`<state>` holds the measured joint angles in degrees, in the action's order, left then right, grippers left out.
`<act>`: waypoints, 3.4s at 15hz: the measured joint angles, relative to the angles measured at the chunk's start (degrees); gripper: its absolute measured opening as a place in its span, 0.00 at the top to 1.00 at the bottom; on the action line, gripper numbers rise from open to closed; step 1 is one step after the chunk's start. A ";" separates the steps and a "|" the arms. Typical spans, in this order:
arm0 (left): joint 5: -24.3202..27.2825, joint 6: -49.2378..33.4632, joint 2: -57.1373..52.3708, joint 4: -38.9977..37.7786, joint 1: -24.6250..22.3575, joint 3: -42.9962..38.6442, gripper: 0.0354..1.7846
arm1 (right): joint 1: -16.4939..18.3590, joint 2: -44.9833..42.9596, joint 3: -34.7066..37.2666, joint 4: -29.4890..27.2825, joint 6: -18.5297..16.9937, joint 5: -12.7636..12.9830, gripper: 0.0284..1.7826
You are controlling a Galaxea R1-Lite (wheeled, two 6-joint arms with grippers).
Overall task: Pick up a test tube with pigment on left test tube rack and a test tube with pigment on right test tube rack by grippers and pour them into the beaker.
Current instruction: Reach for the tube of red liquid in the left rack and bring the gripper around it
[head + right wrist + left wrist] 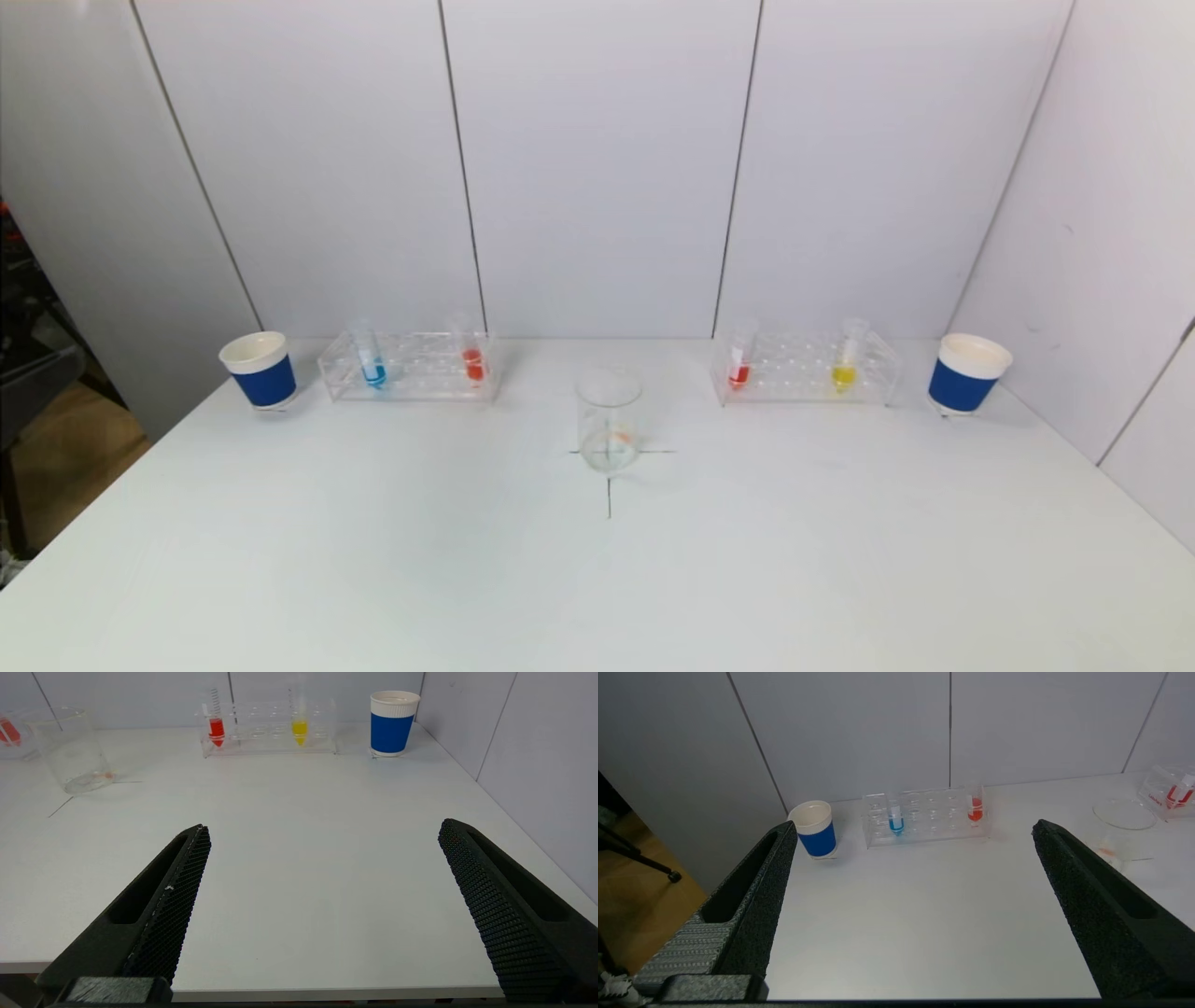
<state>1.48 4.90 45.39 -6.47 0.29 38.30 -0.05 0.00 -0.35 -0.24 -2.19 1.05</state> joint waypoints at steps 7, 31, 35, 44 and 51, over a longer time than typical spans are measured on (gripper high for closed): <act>6.66 -1.00 24.04 -21.83 0.34 -0.27 0.01 | 0.00 0.00 0.00 -0.02 0.00 0.00 0.00; 3.47 -2.38 76.58 -64.06 10.51 7.95 0.01 | 0.00 0.00 0.00 0.00 0.00 0.00 0.00; 1.58 -2.29 79.03 -64.04 11.31 10.78 0.01 | 0.00 0.00 0.00 -0.02 0.00 -0.01 0.00; 1.48 -2.45 83.33 -63.93 11.95 16.38 0.01 | 0.00 0.00 0.00 -0.02 0.02 -0.01 0.00; -0.10 -2.43 84.65 -63.89 12.08 18.70 0.01 | 0.00 0.00 0.00 -0.02 0.00 -0.01 0.00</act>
<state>1.38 2.47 130.04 -70.36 12.37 57.00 -0.05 0.00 -0.35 -0.27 -2.19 1.04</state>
